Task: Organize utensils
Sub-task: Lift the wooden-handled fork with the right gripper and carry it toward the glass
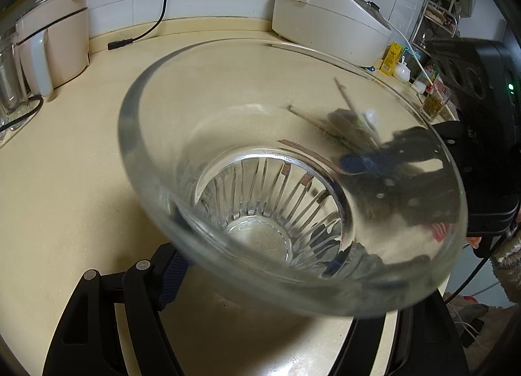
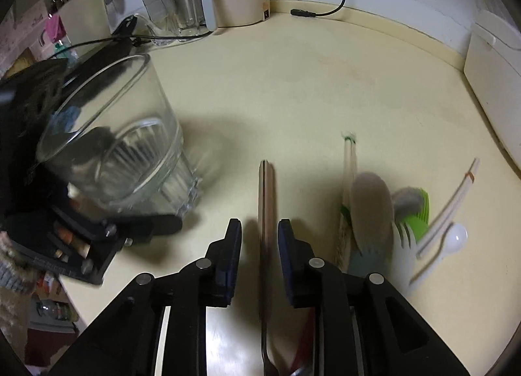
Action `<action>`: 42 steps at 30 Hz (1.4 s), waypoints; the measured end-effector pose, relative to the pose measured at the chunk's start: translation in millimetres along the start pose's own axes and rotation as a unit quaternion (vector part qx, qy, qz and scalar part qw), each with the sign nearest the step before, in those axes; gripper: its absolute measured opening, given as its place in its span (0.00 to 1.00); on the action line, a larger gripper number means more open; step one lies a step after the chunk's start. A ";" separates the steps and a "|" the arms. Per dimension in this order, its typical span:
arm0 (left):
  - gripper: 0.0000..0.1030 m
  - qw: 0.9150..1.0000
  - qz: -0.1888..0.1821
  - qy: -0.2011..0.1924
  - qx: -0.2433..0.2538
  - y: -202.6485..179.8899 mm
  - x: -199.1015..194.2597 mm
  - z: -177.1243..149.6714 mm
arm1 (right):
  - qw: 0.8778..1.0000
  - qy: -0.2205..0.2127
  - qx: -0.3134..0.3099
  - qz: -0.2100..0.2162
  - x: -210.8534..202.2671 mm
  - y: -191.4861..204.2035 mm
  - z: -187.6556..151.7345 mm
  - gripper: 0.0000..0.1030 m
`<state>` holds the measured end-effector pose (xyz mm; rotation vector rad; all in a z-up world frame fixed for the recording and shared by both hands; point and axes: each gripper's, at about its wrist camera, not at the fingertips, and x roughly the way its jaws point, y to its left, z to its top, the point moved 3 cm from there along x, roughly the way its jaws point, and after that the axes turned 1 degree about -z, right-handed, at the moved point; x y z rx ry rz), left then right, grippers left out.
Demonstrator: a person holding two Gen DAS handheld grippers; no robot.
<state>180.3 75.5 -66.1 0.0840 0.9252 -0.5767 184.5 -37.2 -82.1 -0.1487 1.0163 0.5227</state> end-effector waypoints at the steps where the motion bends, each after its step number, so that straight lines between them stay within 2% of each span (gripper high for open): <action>1: 0.76 1.000 0.001 0.000 0.000 -0.6 -0.7 -0.8 | 1.000 0.003 -0.003 -0.008 3.9 2.2 2.0 0.22; 8: 0.78 1.000 -0.003 0.000 -0.002 -1.4 -1.5 -2.7 | 0.999 -0.004 -0.019 -0.050 9.5 6.8 6.3 0.23; 19: 0.78 1.000 -0.003 0.000 -0.002 -1.8 -1.9 -2.8 | 0.999 -0.013 -0.017 -0.045 9.0 4.4 6.8 0.24; 20: 0.78 1.000 -0.002 0.000 -0.002 -1.5 -2.0 -2.7 | 0.999 -0.016 -0.017 -0.045 9.9 4.9 6.4 0.23; 22: 0.78 1.000 -0.001 0.000 -0.001 -1.1 -2.1 -2.8 | 0.999 -0.017 -0.015 -0.045 9.7 4.8 6.6 0.10; 26: 0.78 1.000 0.000 0.001 -0.001 -2.2 -2.3 -3.3 | 1.000 -0.016 0.009 -0.016 7.4 -0.6 7.6 0.09; 36: 0.78 1.000 -0.002 0.000 -0.002 -1.9 -2.4 -3.2 | 0.991 -0.119 0.063 0.009 -52.4 -22.6 12.4 0.09; 42: 0.78 1.000 0.001 0.001 0.000 -3.3 -1.8 -3.2 | 0.976 -0.189 0.105 0.018 -99.8 -35.2 2.4 0.09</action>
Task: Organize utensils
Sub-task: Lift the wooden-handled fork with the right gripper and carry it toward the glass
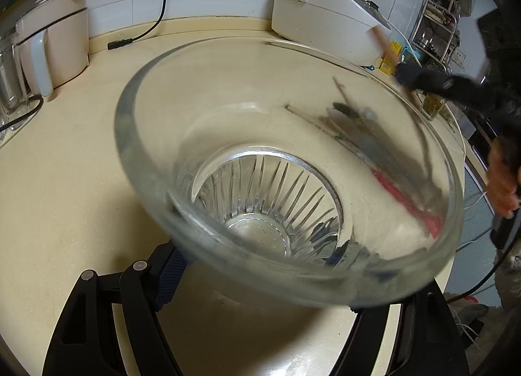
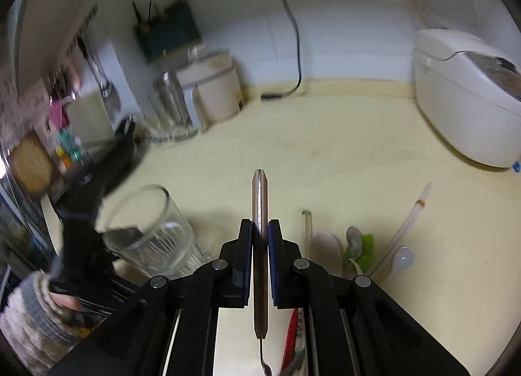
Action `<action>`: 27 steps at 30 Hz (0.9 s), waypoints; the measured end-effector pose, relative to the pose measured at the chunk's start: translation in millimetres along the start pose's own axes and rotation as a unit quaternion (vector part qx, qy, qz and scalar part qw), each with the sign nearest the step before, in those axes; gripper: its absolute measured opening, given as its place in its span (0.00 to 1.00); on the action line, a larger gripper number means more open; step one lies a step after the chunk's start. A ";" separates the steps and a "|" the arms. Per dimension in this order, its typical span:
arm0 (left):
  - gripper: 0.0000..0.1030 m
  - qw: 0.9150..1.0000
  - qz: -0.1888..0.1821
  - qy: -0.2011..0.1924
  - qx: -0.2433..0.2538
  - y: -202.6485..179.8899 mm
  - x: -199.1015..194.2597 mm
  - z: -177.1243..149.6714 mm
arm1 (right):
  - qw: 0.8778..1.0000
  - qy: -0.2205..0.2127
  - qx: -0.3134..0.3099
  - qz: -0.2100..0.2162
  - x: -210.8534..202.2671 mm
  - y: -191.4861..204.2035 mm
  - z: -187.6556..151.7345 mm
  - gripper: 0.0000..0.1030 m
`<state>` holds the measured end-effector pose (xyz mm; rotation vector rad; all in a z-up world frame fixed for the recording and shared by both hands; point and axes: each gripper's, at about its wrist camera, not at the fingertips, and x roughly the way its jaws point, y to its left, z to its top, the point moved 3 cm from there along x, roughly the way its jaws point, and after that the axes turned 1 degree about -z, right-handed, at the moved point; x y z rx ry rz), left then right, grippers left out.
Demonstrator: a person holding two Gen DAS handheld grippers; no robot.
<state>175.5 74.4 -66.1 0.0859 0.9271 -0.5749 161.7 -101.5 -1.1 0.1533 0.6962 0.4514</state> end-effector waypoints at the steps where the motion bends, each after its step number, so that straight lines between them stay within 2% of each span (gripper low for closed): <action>1: 0.78 1.000 0.001 0.000 0.001 0.1 0.0 -0.1 | 1.000 -0.009 0.003 0.000 -7.0 -1.3 1.6 0.09; 7: 0.78 1.000 0.002 0.001 0.001 -2.7 0.9 1.5 | 0.998 -0.065 0.013 -0.004 -49.7 -8.7 11.3 0.09; 13: 0.78 1.000 0.002 0.001 0.000 -2.9 0.2 1.5 | 0.995 -0.096 0.014 -0.012 -71.2 -11.9 21.0 0.09; 27: 0.78 1.000 -0.002 0.000 -0.002 -0.7 -0.1 1.7 | 0.992 -0.125 0.020 -0.006 -101.3 -16.2 24.6 0.09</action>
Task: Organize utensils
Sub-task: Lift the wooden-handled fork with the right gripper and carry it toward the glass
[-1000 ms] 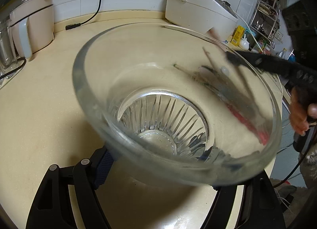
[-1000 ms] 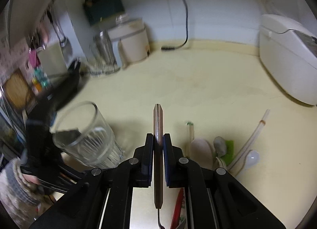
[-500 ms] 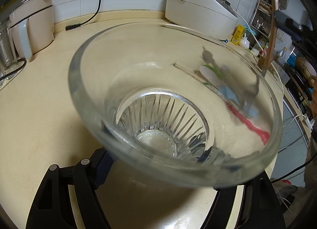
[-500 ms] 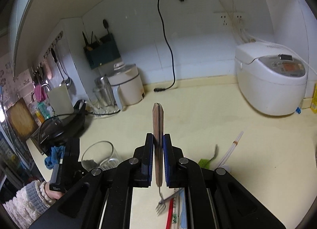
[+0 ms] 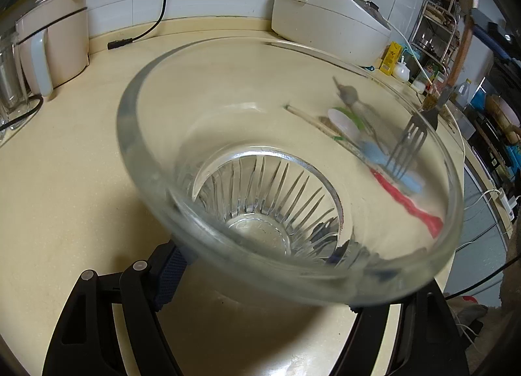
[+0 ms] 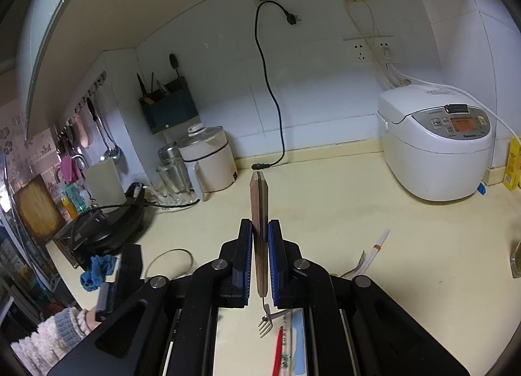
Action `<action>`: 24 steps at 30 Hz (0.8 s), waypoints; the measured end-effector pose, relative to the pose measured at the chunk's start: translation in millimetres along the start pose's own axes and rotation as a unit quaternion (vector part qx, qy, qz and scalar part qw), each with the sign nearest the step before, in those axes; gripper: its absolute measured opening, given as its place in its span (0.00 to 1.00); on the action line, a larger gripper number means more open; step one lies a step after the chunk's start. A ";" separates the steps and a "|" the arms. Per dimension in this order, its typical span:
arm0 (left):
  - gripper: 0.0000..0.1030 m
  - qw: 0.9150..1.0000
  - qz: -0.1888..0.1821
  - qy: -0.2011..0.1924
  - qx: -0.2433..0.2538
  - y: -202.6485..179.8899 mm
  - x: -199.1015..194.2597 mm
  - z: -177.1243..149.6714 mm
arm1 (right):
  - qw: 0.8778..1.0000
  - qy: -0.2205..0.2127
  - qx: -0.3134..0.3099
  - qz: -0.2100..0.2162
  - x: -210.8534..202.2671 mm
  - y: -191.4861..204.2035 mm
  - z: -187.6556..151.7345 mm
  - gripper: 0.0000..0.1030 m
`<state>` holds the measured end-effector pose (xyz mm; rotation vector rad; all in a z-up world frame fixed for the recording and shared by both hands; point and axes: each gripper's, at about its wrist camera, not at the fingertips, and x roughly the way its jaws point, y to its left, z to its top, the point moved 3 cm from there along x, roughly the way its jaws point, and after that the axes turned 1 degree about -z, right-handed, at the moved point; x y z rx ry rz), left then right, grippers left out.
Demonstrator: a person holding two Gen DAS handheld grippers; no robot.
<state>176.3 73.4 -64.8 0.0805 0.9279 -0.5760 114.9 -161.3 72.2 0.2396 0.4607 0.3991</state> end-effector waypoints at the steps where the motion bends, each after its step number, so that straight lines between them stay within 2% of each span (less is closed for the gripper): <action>1: 0.78 1.000 -0.001 0.000 0.000 0.3 -0.1 0.1 | 1.000 -0.002 -0.001 0.003 -2.7 2.1 -0.4 0.09; 10: 0.78 1.000 0.000 0.000 -0.001 0.0 0.4 -0.3 | 1.000 -0.005 -0.005 0.020 -9.1 11.8 -2.6 0.09; 17: 0.78 1.000 -0.002 -0.001 -0.002 0.9 0.6 -0.1 | 0.998 -0.028 -0.006 0.049 -22.3 19.7 12.3 0.09; 24: 0.78 1.000 -0.003 -0.001 -0.002 0.8 0.6 -0.1 | 0.999 -0.017 -0.006 0.047 -14.8 19.2 12.4 0.09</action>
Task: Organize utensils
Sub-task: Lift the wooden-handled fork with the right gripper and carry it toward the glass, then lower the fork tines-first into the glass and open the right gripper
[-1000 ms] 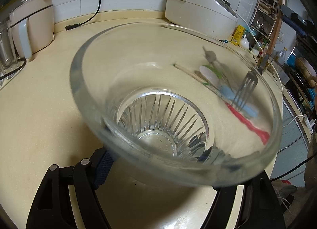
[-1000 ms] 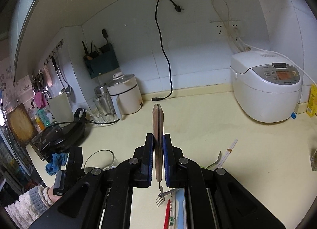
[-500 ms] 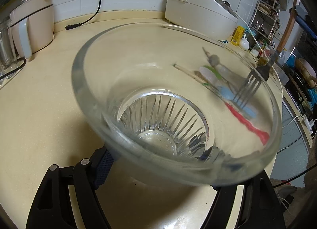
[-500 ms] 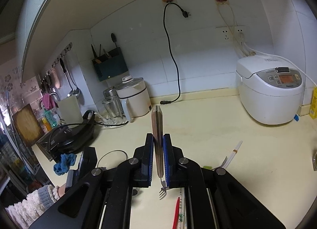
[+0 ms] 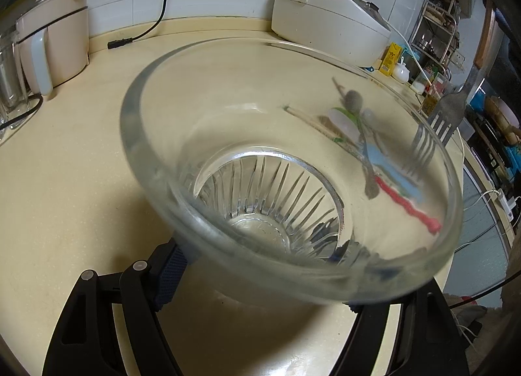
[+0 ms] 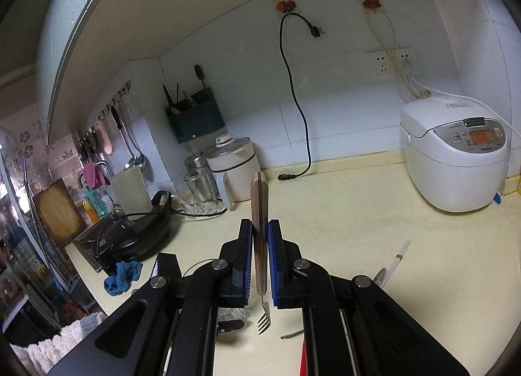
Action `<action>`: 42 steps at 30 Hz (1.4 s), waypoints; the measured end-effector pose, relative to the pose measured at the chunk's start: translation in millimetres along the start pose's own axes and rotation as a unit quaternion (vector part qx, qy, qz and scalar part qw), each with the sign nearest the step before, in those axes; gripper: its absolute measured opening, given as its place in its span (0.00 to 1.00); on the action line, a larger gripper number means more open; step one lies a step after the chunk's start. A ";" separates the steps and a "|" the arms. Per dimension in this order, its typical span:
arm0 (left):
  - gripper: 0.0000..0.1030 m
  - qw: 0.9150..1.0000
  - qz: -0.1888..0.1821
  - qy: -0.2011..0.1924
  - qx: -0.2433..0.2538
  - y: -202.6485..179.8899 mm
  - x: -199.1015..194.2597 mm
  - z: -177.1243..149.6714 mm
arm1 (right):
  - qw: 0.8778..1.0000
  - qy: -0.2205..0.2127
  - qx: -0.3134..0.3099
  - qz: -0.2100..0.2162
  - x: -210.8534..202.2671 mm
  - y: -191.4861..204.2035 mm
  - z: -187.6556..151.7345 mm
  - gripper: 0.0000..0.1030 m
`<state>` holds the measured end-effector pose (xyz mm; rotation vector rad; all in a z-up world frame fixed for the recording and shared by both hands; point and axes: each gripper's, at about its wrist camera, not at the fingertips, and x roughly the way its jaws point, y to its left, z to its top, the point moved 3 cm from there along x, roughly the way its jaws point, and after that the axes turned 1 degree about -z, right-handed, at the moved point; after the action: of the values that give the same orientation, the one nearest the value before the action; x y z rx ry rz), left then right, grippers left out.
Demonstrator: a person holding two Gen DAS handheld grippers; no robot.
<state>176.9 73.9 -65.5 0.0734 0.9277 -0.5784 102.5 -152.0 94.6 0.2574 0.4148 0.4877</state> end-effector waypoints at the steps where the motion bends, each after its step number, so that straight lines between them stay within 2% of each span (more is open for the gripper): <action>1: 0.78 1.000 0.000 0.000 0.000 0.4 -0.1 0.0 | 1.000 0.000 0.000 -0.001 -0.2 -0.4 0.2 0.09; 11: 0.78 1.000 0.000 0.000 0.001 2.0 0.2 0.1 | 0.999 -0.011 -0.008 -0.041 -10.0 -13.3 3.4 0.09; 18: 0.78 1.000 -0.002 0.000 0.000 2.6 0.0 0.4 | 0.999 -0.017 -0.007 -0.047 -15.2 -17.6 6.7 0.09; 24: 0.78 1.000 -0.002 0.000 0.001 3.5 -0.2 0.7 | 0.999 -0.028 -0.023 -0.028 -19.8 -4.2 21.8 0.09; 31: 0.78 1.000 -0.002 0.000 0.001 3.4 -0.1 0.7 | 0.998 -0.049 -0.044 0.024 -15.9 30.0 55.7 0.09; 38: 0.78 1.000 0.005 0.002 0.007 1.9 0.0 0.2 | 0.994 -0.044 -0.067 0.071 17.5 69.2 68.8 0.09; 42: 0.78 1.000 0.009 0.004 0.010 -1.5 0.5 -0.4 | 0.993 -0.016 -0.076 0.084 46.7 80.7 58.9 0.09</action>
<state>176.1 72.5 -65.9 0.1024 0.9272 -0.5707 133.9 -68.0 158.7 0.1527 0.3245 0.6764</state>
